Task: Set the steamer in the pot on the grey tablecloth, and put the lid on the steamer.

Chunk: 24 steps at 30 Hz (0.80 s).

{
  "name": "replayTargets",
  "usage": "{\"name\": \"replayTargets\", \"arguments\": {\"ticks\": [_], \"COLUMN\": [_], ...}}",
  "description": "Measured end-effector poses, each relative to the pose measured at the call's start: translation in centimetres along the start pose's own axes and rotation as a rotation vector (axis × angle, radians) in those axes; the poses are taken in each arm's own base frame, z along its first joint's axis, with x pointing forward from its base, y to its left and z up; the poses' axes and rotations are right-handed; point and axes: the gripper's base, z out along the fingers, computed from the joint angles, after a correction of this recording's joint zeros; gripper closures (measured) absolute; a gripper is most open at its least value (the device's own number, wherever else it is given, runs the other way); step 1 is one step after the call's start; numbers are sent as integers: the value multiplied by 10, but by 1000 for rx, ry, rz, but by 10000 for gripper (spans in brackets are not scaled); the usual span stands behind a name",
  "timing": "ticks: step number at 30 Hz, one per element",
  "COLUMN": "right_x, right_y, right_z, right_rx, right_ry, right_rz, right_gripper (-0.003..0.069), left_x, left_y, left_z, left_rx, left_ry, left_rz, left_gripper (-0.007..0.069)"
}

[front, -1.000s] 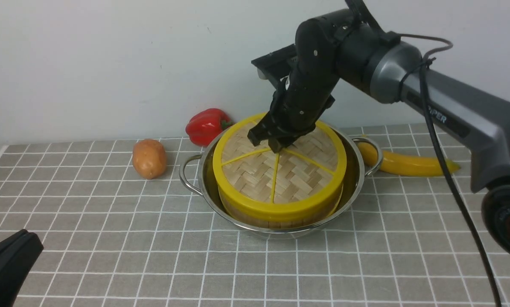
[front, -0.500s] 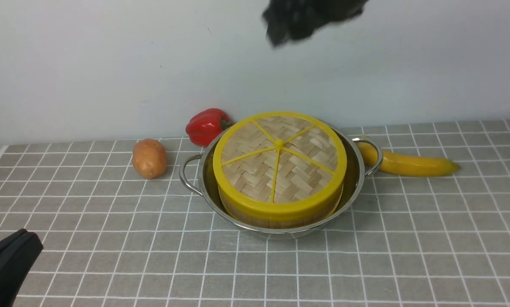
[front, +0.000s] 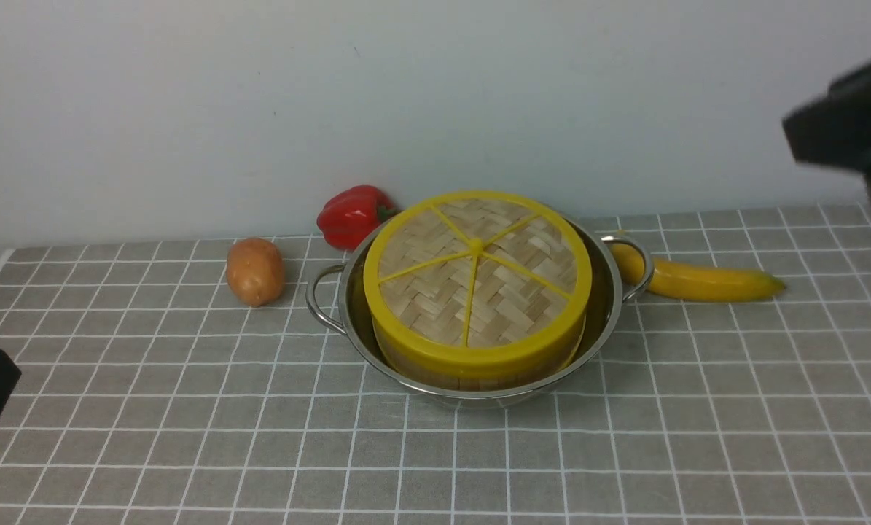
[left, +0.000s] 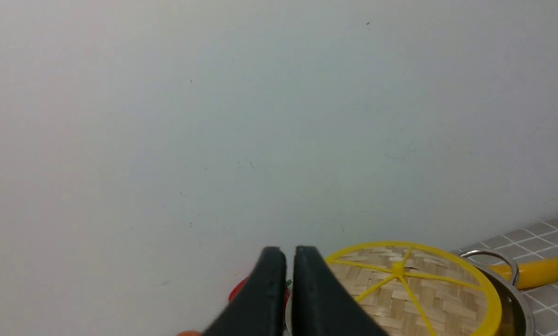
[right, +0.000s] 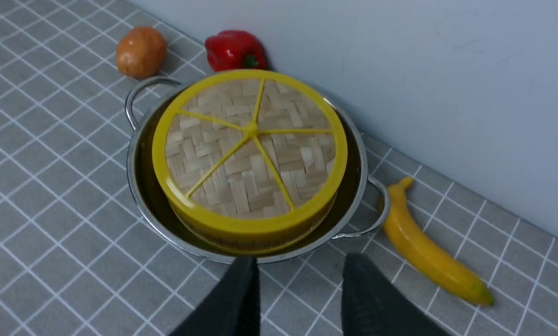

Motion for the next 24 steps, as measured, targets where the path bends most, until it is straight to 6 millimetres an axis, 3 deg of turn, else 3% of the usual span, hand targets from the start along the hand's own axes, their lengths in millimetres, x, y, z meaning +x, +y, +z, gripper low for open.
{"name": "replayTargets", "arguments": {"ticks": [1,4,5,8,14,24], "right_x": [29,76,89,109,110,111], "right_y": [1,2,3,6,7,7], "right_z": [11,24,27,30,24,24], "right_rx": [6,11,3,-14,-36,-37], "right_ry": [-16,-119,-177,-253,-391,-394], "right_rz": [-18,-50,-47,-31,-7,-5], "right_gripper": [473,587,642,672,673,663], "left_x": [0,0,0,0,0,0], "left_y": [0,0,0,0,0,0], "left_z": [0,0,0,0,0,0], "left_rx": [0,1,1,1,1,1], "left_ry": [0,1,1,2,2,2], "left_rz": [0,0,-1,-2,-3,-3], "left_gripper": [592,581,580,571,560,550]}}
